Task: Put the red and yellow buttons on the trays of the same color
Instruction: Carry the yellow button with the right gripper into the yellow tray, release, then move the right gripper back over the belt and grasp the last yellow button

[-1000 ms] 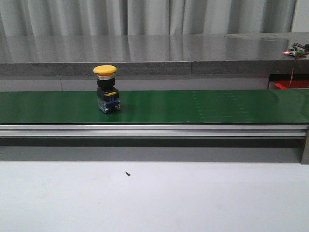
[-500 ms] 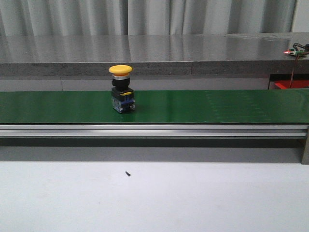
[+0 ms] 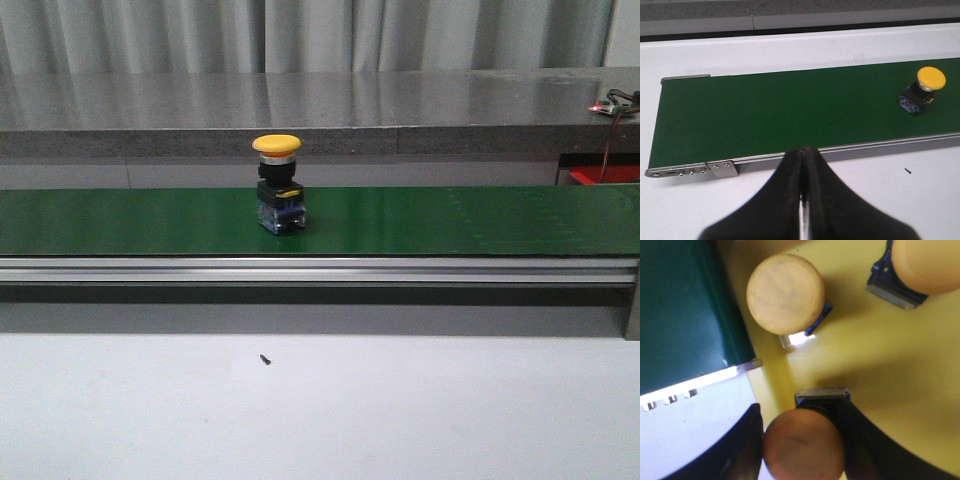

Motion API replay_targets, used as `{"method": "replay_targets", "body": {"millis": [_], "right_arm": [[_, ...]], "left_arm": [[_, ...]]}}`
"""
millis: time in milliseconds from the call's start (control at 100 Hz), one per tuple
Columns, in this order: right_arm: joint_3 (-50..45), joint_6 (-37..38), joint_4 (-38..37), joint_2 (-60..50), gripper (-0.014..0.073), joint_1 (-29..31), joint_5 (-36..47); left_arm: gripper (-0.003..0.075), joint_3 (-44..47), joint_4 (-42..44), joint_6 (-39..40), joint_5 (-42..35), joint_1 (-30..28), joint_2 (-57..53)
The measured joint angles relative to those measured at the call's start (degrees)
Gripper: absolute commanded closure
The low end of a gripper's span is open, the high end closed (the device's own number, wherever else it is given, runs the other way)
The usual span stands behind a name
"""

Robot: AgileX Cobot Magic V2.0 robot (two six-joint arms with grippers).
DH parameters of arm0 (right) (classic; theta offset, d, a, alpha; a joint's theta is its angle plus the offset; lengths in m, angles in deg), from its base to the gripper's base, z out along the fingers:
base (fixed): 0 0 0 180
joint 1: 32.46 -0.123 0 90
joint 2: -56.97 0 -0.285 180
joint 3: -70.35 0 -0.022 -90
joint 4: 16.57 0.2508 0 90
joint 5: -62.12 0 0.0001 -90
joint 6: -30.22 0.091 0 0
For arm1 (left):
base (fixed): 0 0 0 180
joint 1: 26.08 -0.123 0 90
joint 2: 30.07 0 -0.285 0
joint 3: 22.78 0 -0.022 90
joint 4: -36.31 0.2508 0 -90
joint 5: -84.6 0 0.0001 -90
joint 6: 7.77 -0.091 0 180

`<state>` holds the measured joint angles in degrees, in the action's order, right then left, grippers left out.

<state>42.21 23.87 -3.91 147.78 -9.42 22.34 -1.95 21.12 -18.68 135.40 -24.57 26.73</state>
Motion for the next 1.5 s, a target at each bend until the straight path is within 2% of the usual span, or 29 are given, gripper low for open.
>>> {"method": "replay_targets", "body": {"millis": [60,130,390,610,940,1170,1500], "right_arm": [[0.00,0.00,0.00,0.00,0.0143,0.00,0.12],[0.00,0.00,0.08,0.00,0.0090,0.00,0.54],[0.00,0.00,0.22,-1.32,0.0092,0.00,0.48],[0.40,0.13,0.22,-7.68,0.0092,-1.95,-1.42],[6.04,-0.19,0.12,-11.53,0.0092,-15.90,-9.27],[11.30,-0.19,0.01,-11.53,0.0092,-25.82,-10.82],[21.96,-0.19,0.01,-6.61,0.0092,-34.74,-16.44]], "left_arm": [[0.0740,0.00,0.00,0.00,0.00,0.00,0.00],[0.0740,0.00,0.00,0.00,0.00,0.00,0.00],[0.0740,0.00,0.00,0.00,0.00,0.00,0.00],[0.0740,0.00,0.00,0.00,0.00,0.00,0.00],[0.0740,0.00,0.00,0.00,0.00,0.00,0.00],[0.0740,0.00,0.00,0.00,0.00,0.00,0.00],[0.0740,0.00,0.00,0.00,0.00,0.00,0.00]]}}
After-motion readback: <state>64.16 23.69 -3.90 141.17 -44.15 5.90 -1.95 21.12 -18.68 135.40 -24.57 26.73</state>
